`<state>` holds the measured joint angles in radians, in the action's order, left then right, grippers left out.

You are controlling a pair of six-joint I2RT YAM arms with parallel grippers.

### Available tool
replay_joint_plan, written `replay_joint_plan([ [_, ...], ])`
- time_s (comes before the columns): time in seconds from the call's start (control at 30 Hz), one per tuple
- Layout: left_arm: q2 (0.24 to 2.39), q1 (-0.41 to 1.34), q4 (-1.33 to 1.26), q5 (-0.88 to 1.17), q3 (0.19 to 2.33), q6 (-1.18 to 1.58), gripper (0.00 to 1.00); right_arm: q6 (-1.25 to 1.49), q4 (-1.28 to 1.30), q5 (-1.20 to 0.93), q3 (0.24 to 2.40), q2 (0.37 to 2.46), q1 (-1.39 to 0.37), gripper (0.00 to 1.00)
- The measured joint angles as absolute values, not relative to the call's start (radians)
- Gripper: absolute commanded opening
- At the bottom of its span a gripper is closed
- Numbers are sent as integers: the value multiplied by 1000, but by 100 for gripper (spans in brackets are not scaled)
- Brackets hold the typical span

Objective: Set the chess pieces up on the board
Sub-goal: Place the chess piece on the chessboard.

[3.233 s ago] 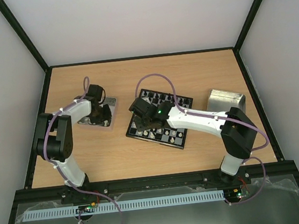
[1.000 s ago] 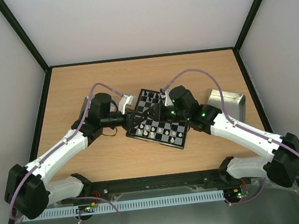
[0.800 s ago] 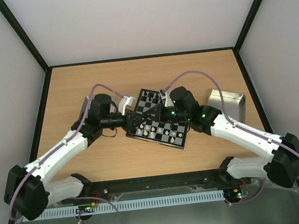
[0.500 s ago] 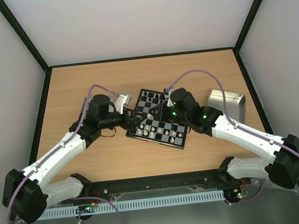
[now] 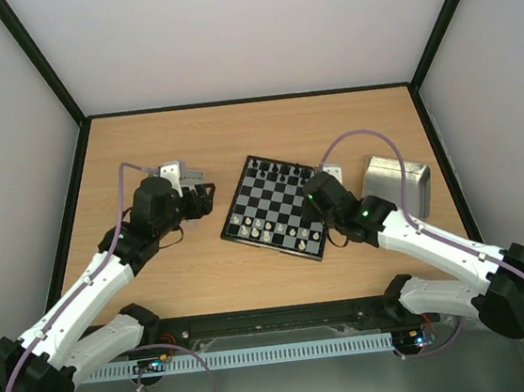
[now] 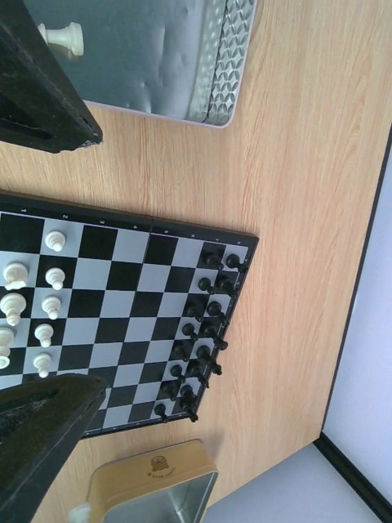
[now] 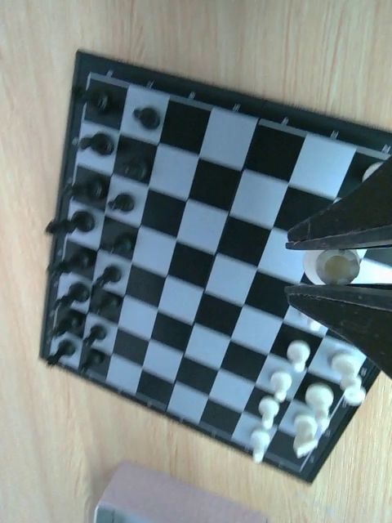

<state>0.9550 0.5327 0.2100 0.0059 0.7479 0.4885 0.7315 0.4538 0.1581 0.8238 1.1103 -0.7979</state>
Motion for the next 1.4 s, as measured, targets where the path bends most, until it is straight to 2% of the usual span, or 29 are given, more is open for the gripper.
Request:
replay_joint_plan([
  [0.37, 965, 532, 210, -12, 745, 501, 77, 794, 527, 147, 668, 1029, -857, 8],
  [1.1, 1026, 527, 203, 0, 745, 501, 77, 816, 432, 39, 579, 1176, -873, 11],
  [1.3, 1026, 525, 192, 7, 745, 501, 77, 815, 432, 36, 571, 1182, -873, 15],
  [1.4, 1026, 525, 192, 7, 745, 501, 77, 814, 432, 36, 569, 1192, -873, 21],
])
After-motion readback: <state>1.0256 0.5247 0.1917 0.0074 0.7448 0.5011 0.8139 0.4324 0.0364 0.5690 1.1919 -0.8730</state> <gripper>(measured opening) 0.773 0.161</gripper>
